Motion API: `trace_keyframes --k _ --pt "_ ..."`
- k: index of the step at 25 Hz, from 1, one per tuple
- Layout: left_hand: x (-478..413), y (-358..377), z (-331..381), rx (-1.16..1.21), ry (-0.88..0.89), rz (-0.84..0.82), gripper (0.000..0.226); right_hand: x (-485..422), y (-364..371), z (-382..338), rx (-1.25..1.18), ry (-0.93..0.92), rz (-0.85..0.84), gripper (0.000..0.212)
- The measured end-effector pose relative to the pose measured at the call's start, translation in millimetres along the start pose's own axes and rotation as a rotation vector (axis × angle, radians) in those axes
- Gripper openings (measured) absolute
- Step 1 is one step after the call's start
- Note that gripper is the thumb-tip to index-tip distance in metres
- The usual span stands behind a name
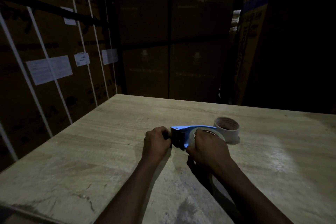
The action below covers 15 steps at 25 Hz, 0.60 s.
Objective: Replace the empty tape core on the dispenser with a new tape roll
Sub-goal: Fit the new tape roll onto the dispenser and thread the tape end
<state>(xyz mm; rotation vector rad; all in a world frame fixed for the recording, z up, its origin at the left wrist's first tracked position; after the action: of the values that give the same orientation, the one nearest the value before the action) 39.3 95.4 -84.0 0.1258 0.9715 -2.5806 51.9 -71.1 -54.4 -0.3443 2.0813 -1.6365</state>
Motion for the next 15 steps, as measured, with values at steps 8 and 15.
trace_keyframes --k 8,15 --pt "-1.2 3.2 -0.5 -0.006 0.051 -0.033 0.012 0.7 -2.2 -0.6 -0.004 0.007 -0.006 0.025" --pt "-2.4 6.4 -0.7 0.048 0.088 -0.083 0.009 0.9 -3.5 -3.5 0.003 -0.017 -0.041 0.023"
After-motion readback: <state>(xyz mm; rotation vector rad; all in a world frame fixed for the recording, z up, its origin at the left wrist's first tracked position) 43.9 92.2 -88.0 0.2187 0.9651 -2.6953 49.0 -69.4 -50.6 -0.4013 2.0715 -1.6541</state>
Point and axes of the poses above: each hand's wrist, its own x-axis away from the middle knuckle, its own y-axis out of the palm, z = x × y, the point moved 6 cm from there along -x, towards the middle knuckle, and after that the axes turned 11 degrees about -z, right-handed, at the moved point
